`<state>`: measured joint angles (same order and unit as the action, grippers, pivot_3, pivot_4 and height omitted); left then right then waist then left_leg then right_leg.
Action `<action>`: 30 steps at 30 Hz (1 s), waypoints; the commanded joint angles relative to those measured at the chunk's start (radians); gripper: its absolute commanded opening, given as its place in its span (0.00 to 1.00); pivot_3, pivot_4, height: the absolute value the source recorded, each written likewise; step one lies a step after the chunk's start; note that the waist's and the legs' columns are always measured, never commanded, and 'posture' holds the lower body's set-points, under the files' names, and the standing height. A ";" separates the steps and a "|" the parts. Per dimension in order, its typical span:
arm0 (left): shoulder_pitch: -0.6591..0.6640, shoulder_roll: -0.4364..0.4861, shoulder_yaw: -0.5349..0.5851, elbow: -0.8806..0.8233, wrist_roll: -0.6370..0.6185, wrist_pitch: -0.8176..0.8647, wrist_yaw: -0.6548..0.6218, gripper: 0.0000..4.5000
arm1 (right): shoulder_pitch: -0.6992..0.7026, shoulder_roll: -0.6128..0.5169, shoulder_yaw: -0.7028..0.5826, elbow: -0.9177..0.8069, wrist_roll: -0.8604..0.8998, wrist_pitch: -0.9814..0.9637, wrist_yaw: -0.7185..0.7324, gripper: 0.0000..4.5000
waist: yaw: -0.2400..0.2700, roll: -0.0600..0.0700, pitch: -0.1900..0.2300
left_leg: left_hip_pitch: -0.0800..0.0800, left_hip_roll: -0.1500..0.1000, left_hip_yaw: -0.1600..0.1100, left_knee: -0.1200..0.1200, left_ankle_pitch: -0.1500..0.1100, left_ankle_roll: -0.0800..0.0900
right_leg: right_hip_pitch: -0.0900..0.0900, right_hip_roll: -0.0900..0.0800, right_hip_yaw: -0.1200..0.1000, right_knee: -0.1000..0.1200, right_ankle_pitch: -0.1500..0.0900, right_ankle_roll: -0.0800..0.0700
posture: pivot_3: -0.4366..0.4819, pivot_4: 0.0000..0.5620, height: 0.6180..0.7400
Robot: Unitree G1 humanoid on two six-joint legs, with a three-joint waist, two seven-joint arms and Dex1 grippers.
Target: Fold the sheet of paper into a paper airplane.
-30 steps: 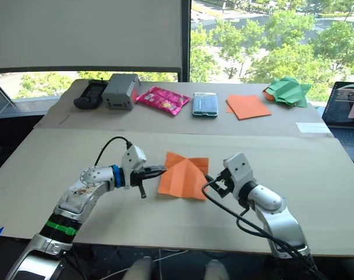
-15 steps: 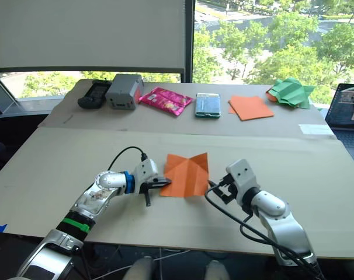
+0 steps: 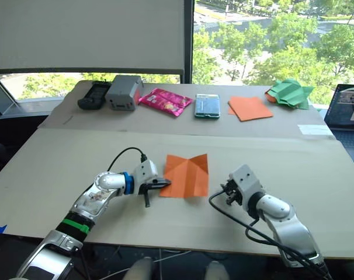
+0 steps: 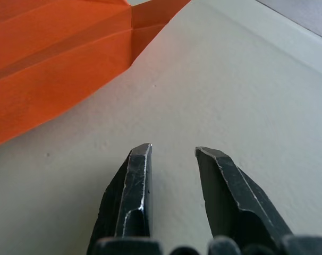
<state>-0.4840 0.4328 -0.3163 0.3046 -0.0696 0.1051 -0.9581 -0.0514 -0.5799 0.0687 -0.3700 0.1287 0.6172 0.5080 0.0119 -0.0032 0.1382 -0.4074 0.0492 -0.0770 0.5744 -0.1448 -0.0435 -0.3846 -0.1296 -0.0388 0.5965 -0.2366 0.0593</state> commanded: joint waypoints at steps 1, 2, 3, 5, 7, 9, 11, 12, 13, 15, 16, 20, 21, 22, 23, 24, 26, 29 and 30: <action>0.022 0.008 -0.024 0.013 0.036 0.008 -0.015 0.00 | -0.001 0.000 0.027 -0.002 -0.020 -0.027 0.011 0.01 | 0.000 0.000 -0.001 | 0.000 0.000 0.000 0.000 0.000 0.000 | 0.000 0.000 0.000 0.000 0.000 0.000 | 0.48 0.27 0.69; 0.021 0.008 -0.024 0.013 0.036 0.008 -0.015 0.00 | -0.003 0.002 0.037 0.006 -0.026 -0.030 0.012 0.01 | 0.000 0.000 -0.001 | 0.000 0.000 0.000 0.000 0.000 0.000 | 0.000 0.000 0.000 0.000 0.000 0.000 | 0.48 0.27 0.69; 0.021 0.007 -0.024 0.013 0.036 0.009 -0.015 0.00 | -0.005 0.003 0.048 0.015 -0.032 -0.036 0.015 0.01 | 0.000 -0.001 -0.003 | 0.000 0.000 0.000 0.000 0.000 0.000 | 0.000 0.000 0.000 0.000 0.000 0.000 | 0.48 0.27 0.69; 0.021 0.007 -0.024 0.014 0.039 0.009 -0.015 0.00 | -0.014 0.017 0.069 0.039 -0.045 -0.055 0.015 0.01 | -0.001 -0.002 -0.007 | 0.000 0.000 0.000 0.000 0.000 0.000 | 0.000 0.000 0.000 0.000 0.000 0.000 | 0.48 0.27 0.69; 0.023 0.006 -0.022 0.010 0.039 0.011 -0.016 0.00 | -0.030 0.049 0.071 0.058 -0.035 -0.070 0.013 0.01 | -0.002 -0.004 -0.010 | 0.001 0.000 0.000 0.000 0.000 0.000 | 0.000 0.000 0.000 0.000 0.000 0.000 | 0.48 0.27 0.69; 0.024 0.007 -0.022 0.007 0.041 0.013 -0.019 0.00 | -0.062 0.096 0.067 0.077 -0.015 -0.081 0.010 0.01 | -0.005 -0.005 -0.010 | 0.001 0.000 0.000 0.000 0.000 0.000 | 0.000 0.000 0.000 0.001 0.000 0.000 | 0.48 0.27 0.69; 0.024 0.007 -0.021 0.007 0.041 0.014 -0.020 0.00 | -0.093 0.140 0.047 0.088 0.010 -0.086 0.008 0.01 | -0.007 -0.004 -0.010 | 0.001 0.000 0.000 0.000 0.000 0.000 | 0.000 0.000 0.000 0.002 0.000 0.000 | 0.48 0.27 0.69; 0.024 0.007 -0.021 0.008 0.042 0.014 -0.020 0.00 | -0.116 0.164 0.034 0.085 0.031 -0.081 0.013 0.01 | -0.006 -0.004 -0.010 | 0.001 0.000 0.000 0.000 0.000 0.000 | 0.000 0.000 0.000 0.002 0.000 0.000 | 0.48 0.27 0.69; 0.024 0.007 -0.020 0.008 0.042 0.014 -0.021 0.00 | -0.131 0.179 0.025 0.082 0.045 -0.076 0.017 0.01 | -0.005 -0.004 -0.010 | 0.001 0.000 0.000 0.000 0.000 0.000 | 0.000 0.000 0.000 0.003 0.000 0.000 | 0.48 0.27 0.69; 0.021 0.008 -0.019 0.009 0.043 0.014 -0.021 0.00 | -0.164 0.204 0.022 0.067 0.074 -0.061 0.026 0.01 | -0.005 -0.004 -0.010 | 0.001 0.000 0.000 0.000 0.000 0.000 | -0.001 0.000 0.000 0.003 0.000 0.000 | 0.48 0.27 0.69; 0.021 0.008 -0.018 0.010 0.044 0.014 -0.021 0.00 | -0.172 0.210 0.024 0.063 0.082 -0.056 0.028 0.01 | -0.004 -0.004 -0.010 | 0.001 0.000 0.000 0.000 0.000 0.001 | -0.001 0.000 0.000 0.004 0.000 0.000 | 0.48 0.27 0.69; 0.019 0.010 -0.013 0.008 0.044 0.018 -0.022 0.00 | -0.236 0.260 0.088 0.071 0.087 -0.043 0.028 0.01 | -0.001 -0.004 -0.010 | 0.001 0.000 0.000 0.000 0.000 0.001 | -0.001 0.000 0.000 0.005 0.000 -0.001 | 0.48 0.27 0.69; 0.020 0.011 -0.011 0.005 0.044 0.021 -0.021 0.00 | -0.252 0.274 0.113 0.087 0.076 -0.039 0.024 0.01 | -0.002 -0.004 -0.010 | 0.001 0.000 0.000 0.000 0.000 0.001 | -0.001 0.000 0.000 0.006 0.000 -0.001 | 0.48 0.27 0.69; 0.022 0.013 -0.008 0.001 0.043 0.024 -0.020 0.00 | -0.263 0.284 0.136 0.106 0.059 -0.038 0.018 0.01 | -0.002 -0.004 -0.010 | 0.001 0.000 0.000 0.000 0.000 0.001 | -0.001 0.000 0.000 0.006 -0.001 -0.001 | 0.48 0.27 0.69; 0.023 0.015 -0.006 -0.004 0.043 0.027 -0.019 0.00 | -0.270 0.291 0.157 0.125 0.046 -0.042 0.016 0.01 | -0.004 -0.003 -0.010 | 0.001 0.000 0.000 0.000 0.000 0.001 | -0.002 0.000 0.000 0.007 -0.001 -0.001 | 0.48 0.27 0.69; 0.025 0.017 -0.002 -0.009 0.043 0.031 -0.019 0.00 | -0.273 0.296 0.170 0.140 0.040 -0.045 0.017 0.01 | -0.004 -0.003 -0.010 | 0.001 0.000 0.000 0.000 0.000 0.001 | -0.002 0.000 0.000 0.008 -0.001 -0.001 | 0.48 0.27 0.69; 0.031 0.025 0.007 -0.026 0.038 0.041 -0.017 0.00 | -0.279 0.310 0.187 0.174 0.029 -0.050 0.010 0.01 | -0.003 -0.004 -0.010 | 0.001 0.000 0.000 0.000 0.000 0.001 | -0.002 0.000 0.000 0.010 -0.001 -0.002 | 0.48 0.27 0.69; 0.043 0.039 0.024 -0.053 0.031 0.060 -0.014 0.00 | -0.289 0.324 0.201 0.222 0.020 -0.060 0.004 0.01 | -0.003 -0.004 -0.010 | 0.001 0.000 0.000 0.001 0.000 0.001 | -0.003 0.000 0.000 0.012 -0.002 -0.003 | 0.48 0.27 0.69; 0.047 0.044 0.029 -0.061 0.030 0.065 -0.013 0.00 | -0.292 0.329 0.204 0.236 0.016 -0.061 0.004 0.01 | -0.004 -0.004 -0.010 | 0.001 0.000 0.000 0.001 0.000 0.001 | -0.003 0.000 0.000 0.012 -0.002 -0.004 | 0.48 0.27 0.69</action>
<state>-0.4540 0.4541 -0.2965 0.2508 -0.0492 0.1442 -0.9721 -0.3185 -0.2587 0.2710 -0.1348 0.1553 0.5744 0.5177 0.0079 -0.0068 0.1279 -0.4062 0.0494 -0.0773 0.5750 -0.1443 -0.0428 -0.3873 -0.1295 -0.0382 0.6095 -0.2392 0.0554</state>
